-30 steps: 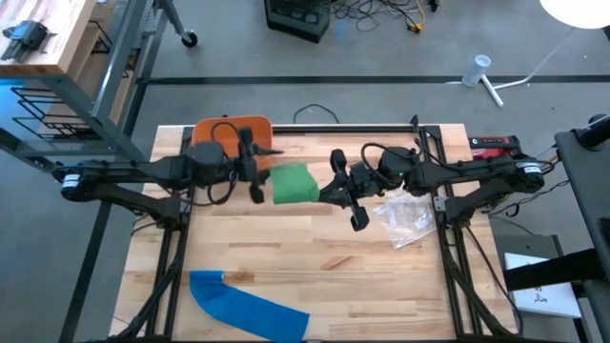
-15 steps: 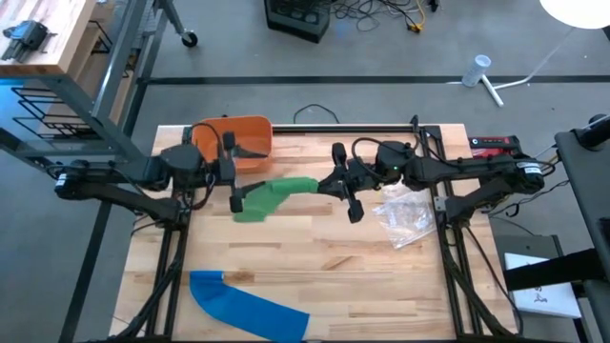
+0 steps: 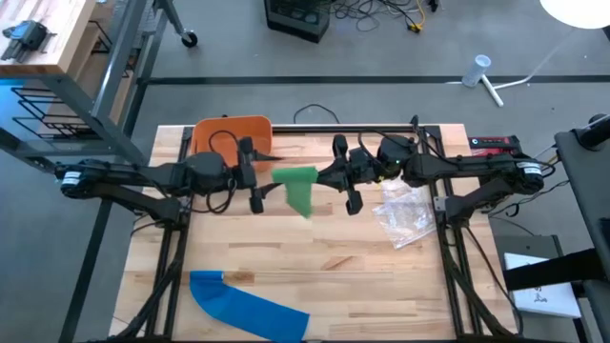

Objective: Roll bandage
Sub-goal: Roll the green bandage

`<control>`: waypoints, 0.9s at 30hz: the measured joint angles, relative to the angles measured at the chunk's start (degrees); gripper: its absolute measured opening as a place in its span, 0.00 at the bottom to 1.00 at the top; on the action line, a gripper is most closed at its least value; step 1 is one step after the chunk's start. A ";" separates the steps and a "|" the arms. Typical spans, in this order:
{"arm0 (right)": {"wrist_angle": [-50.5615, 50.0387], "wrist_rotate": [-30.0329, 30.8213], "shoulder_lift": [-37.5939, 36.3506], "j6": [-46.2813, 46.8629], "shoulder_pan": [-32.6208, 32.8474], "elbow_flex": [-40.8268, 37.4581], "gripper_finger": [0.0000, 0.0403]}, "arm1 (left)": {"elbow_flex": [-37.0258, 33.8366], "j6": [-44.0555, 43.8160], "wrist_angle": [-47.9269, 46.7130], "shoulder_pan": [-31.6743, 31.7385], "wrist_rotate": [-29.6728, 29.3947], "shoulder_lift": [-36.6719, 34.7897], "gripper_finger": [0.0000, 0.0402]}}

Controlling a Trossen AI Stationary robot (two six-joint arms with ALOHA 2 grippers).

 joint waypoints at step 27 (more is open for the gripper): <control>-1.35 0.49 0.70 -1.04 -3.33 0.00 0.01 | -3.74 -8.83 0.48 8.80 16.71 -4.84 0.60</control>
